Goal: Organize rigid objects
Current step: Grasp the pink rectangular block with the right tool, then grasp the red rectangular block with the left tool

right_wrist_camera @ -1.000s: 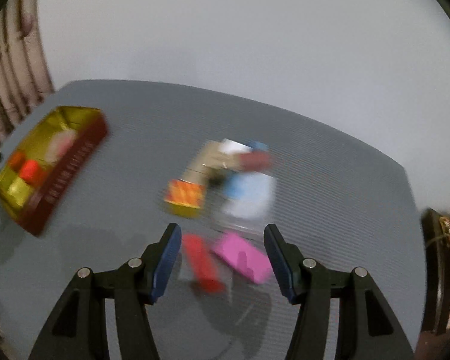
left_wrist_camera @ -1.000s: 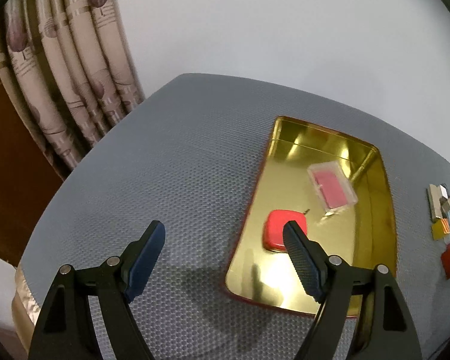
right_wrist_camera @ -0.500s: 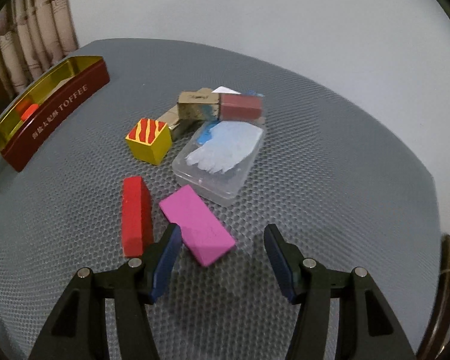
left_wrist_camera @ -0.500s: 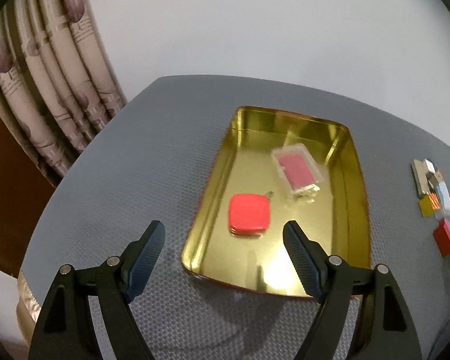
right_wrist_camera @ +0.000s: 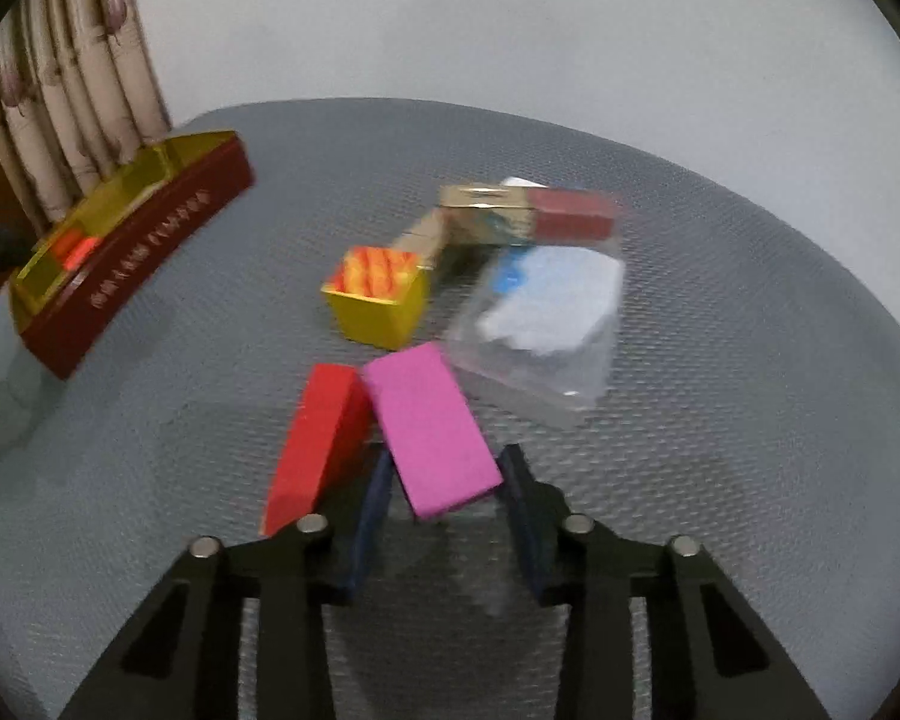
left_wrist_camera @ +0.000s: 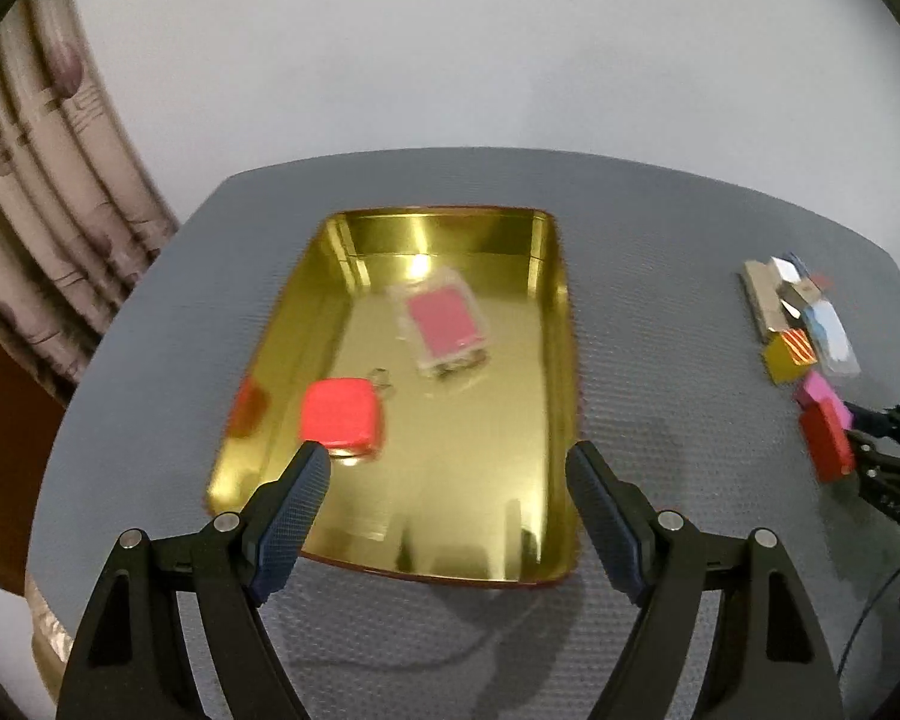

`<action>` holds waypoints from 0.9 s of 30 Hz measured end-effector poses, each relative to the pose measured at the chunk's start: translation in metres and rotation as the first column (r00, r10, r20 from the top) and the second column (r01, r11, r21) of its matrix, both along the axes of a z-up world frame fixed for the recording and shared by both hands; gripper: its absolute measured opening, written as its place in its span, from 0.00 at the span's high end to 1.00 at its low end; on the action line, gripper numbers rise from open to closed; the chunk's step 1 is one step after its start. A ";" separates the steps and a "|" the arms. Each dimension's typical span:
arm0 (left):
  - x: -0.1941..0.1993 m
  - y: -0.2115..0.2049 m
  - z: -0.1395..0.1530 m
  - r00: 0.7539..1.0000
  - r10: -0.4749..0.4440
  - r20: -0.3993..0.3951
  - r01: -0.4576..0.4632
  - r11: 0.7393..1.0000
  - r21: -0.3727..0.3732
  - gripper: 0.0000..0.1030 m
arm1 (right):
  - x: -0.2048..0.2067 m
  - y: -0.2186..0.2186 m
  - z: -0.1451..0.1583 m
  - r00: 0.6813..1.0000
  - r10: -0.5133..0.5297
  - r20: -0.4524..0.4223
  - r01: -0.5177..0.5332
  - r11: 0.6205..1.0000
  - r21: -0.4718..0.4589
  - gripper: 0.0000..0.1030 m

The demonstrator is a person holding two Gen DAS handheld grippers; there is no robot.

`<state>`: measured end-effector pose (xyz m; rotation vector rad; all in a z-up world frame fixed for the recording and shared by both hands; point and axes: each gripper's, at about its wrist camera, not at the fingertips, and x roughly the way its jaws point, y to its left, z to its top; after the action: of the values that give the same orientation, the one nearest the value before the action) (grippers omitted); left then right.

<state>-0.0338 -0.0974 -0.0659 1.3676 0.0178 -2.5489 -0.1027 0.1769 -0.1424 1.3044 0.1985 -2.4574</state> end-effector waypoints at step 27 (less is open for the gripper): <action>-0.043 0.141 -0.041 0.982 -0.135 0.128 0.109 0.975 0.196 0.24 | 0.008 0.029 -0.008 0.975 -0.204 -0.090 0.205 0.979 0.004 0.71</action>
<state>-0.0772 0.0433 -0.1068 1.6662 0.1579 -2.5987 -0.0946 0.2060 -0.1499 1.2783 0.1077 -2.6941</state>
